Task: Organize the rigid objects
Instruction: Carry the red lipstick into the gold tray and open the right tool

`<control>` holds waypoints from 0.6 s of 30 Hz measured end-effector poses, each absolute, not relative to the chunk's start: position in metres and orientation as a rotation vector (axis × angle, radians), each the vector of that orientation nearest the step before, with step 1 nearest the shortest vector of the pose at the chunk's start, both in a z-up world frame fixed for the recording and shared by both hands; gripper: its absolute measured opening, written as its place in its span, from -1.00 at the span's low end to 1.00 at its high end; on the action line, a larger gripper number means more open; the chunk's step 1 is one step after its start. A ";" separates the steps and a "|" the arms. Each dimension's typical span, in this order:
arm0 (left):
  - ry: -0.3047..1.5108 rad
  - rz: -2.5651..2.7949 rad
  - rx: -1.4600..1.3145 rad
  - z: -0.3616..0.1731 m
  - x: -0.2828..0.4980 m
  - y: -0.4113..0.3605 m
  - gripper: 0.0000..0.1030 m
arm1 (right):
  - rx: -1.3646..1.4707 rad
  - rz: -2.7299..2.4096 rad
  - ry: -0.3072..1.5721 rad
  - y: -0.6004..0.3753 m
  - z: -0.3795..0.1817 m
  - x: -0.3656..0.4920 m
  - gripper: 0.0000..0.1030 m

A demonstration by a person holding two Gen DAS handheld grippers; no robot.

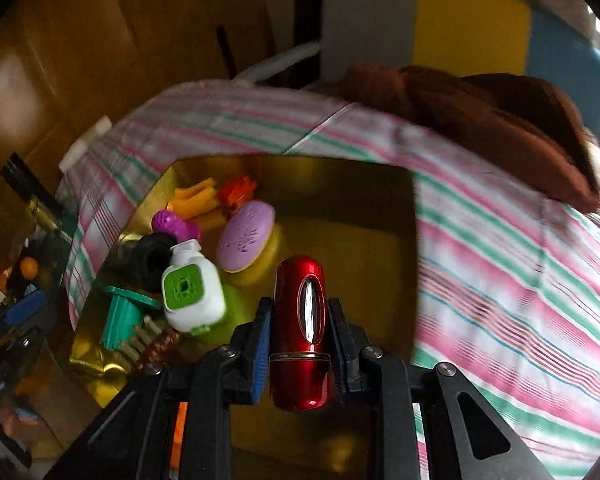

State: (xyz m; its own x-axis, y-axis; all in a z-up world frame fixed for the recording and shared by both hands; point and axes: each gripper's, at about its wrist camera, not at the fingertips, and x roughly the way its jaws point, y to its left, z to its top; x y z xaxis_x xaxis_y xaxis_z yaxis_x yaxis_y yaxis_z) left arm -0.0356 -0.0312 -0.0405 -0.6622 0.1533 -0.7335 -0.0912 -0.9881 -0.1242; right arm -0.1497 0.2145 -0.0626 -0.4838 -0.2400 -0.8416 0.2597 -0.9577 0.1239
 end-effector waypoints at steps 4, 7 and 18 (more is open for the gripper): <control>-0.123 2.740 -1.242 -0.046 -0.038 -0.033 -0.15 | 1.497 -2.411 0.059 0.191 -0.086 -0.172 -0.49; -0.134 2.735 -1.259 -0.050 -0.040 -0.035 -0.15 | 1.561 -2.372 0.048 0.182 -0.103 -0.184 -0.49; -0.130 2.738 -1.271 -0.054 -0.040 -0.035 -0.15 | 1.548 -2.352 -0.035 0.175 -0.113 -0.182 -0.36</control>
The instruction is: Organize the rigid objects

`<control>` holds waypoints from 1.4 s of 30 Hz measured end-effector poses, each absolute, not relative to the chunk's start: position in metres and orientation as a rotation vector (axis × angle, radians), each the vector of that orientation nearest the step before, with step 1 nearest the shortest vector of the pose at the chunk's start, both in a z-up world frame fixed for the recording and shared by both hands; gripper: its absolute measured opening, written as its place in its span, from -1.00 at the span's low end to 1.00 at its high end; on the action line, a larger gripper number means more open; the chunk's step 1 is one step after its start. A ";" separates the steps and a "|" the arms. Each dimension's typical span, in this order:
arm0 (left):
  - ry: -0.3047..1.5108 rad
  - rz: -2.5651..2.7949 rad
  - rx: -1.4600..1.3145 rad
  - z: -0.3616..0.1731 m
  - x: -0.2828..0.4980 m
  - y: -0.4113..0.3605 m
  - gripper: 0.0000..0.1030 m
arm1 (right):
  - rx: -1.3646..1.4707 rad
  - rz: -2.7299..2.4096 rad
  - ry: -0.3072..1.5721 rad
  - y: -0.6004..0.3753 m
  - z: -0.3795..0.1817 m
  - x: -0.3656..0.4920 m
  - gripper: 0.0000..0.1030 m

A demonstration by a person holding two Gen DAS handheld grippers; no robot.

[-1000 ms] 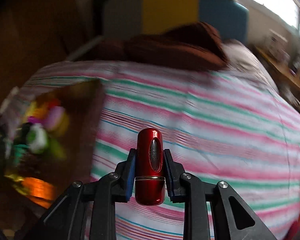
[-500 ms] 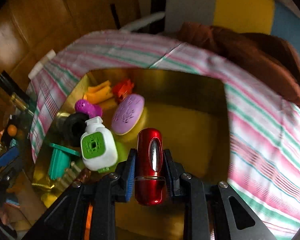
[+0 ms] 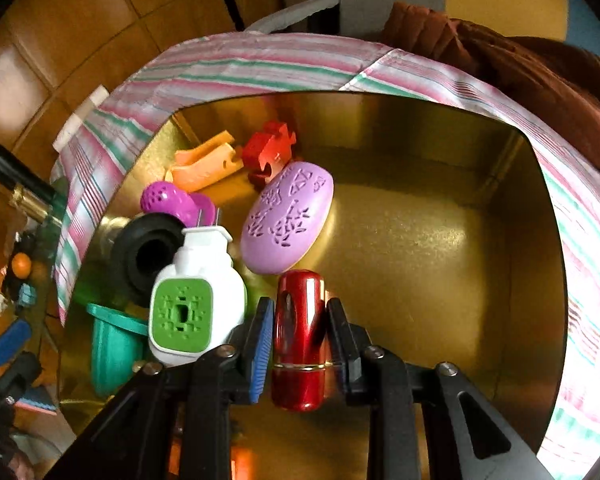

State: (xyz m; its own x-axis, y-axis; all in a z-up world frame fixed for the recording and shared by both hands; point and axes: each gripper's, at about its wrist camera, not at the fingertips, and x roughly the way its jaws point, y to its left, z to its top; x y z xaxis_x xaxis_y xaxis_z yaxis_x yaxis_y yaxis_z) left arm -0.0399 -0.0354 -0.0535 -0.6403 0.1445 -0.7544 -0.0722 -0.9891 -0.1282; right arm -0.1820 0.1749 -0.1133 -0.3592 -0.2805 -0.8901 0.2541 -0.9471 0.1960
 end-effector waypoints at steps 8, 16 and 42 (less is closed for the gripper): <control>-0.097 2.757 -1.251 -0.048 -0.036 -0.031 -0.15 | 1.476 -2.408 -0.083 0.182 -0.096 -0.173 0.04; -0.064 2.793 -1.201 -0.037 -0.028 -0.026 -0.15 | 1.412 -2.512 -0.061 0.191 -0.087 -0.148 0.26; 0.026 2.918 -1.062 -0.009 0.008 0.023 0.26 | 1.041 -2.961 -0.035 0.207 -0.052 -0.019 0.69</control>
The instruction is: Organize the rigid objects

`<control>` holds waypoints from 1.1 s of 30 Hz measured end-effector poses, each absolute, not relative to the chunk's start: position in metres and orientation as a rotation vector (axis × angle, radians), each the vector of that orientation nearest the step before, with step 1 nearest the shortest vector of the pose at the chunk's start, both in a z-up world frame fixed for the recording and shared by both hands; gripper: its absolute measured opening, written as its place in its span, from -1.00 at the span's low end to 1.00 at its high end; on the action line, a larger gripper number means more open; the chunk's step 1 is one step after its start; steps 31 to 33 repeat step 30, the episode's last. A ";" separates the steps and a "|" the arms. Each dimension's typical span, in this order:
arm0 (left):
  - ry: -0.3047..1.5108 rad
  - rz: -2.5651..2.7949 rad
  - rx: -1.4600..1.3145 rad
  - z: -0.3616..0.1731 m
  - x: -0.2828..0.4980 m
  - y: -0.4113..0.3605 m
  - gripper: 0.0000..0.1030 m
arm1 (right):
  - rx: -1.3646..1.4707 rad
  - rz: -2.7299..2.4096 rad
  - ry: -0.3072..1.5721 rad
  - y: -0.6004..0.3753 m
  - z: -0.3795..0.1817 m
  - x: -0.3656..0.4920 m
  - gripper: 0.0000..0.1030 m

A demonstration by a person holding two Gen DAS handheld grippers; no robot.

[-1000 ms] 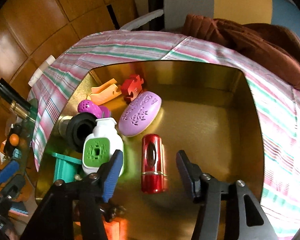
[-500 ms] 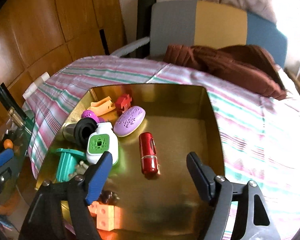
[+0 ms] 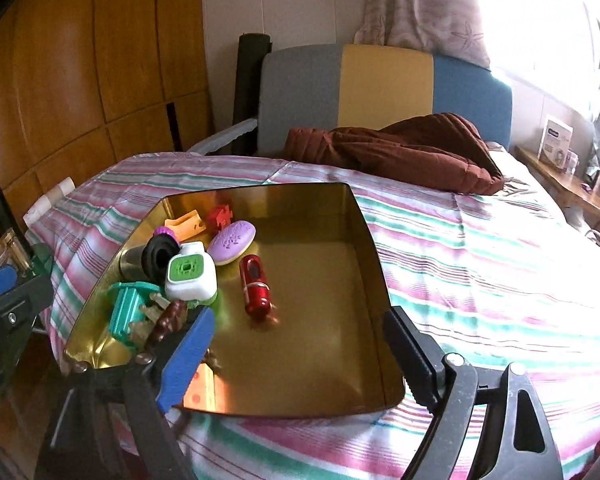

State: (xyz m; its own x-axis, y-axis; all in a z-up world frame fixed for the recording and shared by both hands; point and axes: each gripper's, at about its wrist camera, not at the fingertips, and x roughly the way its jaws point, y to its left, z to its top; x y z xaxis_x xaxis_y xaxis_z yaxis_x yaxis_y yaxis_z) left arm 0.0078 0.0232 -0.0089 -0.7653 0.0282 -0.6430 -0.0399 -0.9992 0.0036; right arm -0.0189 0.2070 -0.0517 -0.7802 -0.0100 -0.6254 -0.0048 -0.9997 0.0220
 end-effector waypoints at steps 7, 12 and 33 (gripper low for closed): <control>0.026 2.942 -1.008 -0.003 0.017 0.024 0.26 | 0.998 -2.967 -0.027 0.206 -0.046 -0.011 0.70; 0.010 2.939 -0.995 0.002 0.019 0.023 0.26 | 0.983 -2.965 -0.014 0.204 -0.043 -0.009 0.70; -0.011 2.951 -0.948 0.007 0.021 0.016 0.20 | 0.961 -2.952 0.056 0.188 -0.038 -0.010 0.72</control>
